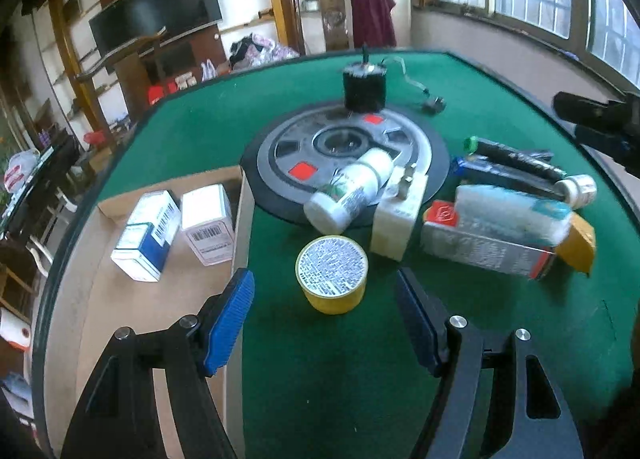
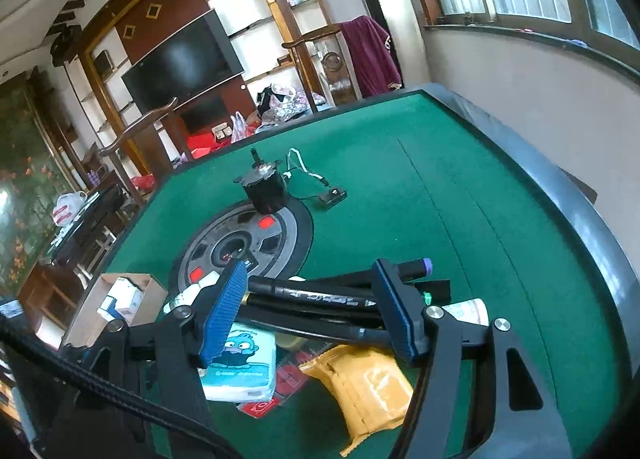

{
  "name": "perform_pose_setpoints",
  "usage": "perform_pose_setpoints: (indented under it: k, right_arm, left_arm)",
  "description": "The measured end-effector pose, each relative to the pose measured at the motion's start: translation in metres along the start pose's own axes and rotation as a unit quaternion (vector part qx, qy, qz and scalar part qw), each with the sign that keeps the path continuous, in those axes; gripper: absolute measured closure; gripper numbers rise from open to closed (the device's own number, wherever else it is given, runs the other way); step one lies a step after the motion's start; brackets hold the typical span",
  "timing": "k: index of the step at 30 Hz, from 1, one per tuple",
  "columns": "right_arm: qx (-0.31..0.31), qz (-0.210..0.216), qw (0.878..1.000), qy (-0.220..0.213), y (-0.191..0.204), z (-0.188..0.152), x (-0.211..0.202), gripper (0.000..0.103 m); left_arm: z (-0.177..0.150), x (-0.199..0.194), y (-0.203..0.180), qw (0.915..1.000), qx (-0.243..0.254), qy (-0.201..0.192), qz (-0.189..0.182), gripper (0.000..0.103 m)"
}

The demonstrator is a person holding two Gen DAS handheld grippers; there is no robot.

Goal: Organize objects
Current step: 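Grasp the yellow round tin with the left tool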

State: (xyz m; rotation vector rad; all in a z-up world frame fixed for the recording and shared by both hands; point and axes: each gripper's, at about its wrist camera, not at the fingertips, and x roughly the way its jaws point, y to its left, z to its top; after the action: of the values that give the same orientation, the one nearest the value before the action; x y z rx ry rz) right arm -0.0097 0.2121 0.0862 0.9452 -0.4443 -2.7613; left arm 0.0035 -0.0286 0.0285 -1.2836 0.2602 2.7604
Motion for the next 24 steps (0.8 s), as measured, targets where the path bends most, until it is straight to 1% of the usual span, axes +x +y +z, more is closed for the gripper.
perform_pose_setpoints:
  k: [3,4,6,7,12,17,20,24]
  right_arm:
    - [0.002,0.005,1.0,0.009,0.001,-0.003,0.002,0.039]
    - [0.002,0.006,1.0,0.011,0.001,-0.004,0.003,0.039]
    - [0.001,0.004,1.0,0.014,0.001,-0.005,0.004,0.039]
    - [0.002,0.004,1.0,0.015,0.001,-0.006,0.004,0.039]
    - [0.004,0.001,1.0,0.023,-0.001,-0.008,0.008,0.039]
    - [0.005,-0.003,1.0,0.03,-0.003,-0.01,0.012,0.039]
    - [0.003,-0.001,0.999,0.035,-0.004,-0.01,0.015,0.039]
    - [0.006,0.015,0.999,0.048,-0.004,-0.012,0.019,0.039]
  left_arm:
    - [0.0,0.015,-0.001,0.9999,-0.002,0.016,0.0,0.037]
    - [0.0,0.018,-0.002,0.9997,-0.001,0.024,-0.004,0.04]
    - [-0.001,0.025,-0.001,0.9991,-0.006,0.041,-0.012,0.054]
    - [-0.003,0.027,-0.001,0.9982,-0.013,0.054,-0.023,0.069]
    - [-0.007,0.019,0.004,0.9979,-0.034,0.037,-0.041,0.069]
    - [-0.002,-0.004,0.01,0.9967,-0.05,0.007,-0.063,0.069]
    - [-0.003,-0.026,0.019,0.994,-0.069,-0.012,-0.083,0.069]
    - [-0.014,-0.054,0.04,0.988,-0.101,-0.035,-0.111,0.069]
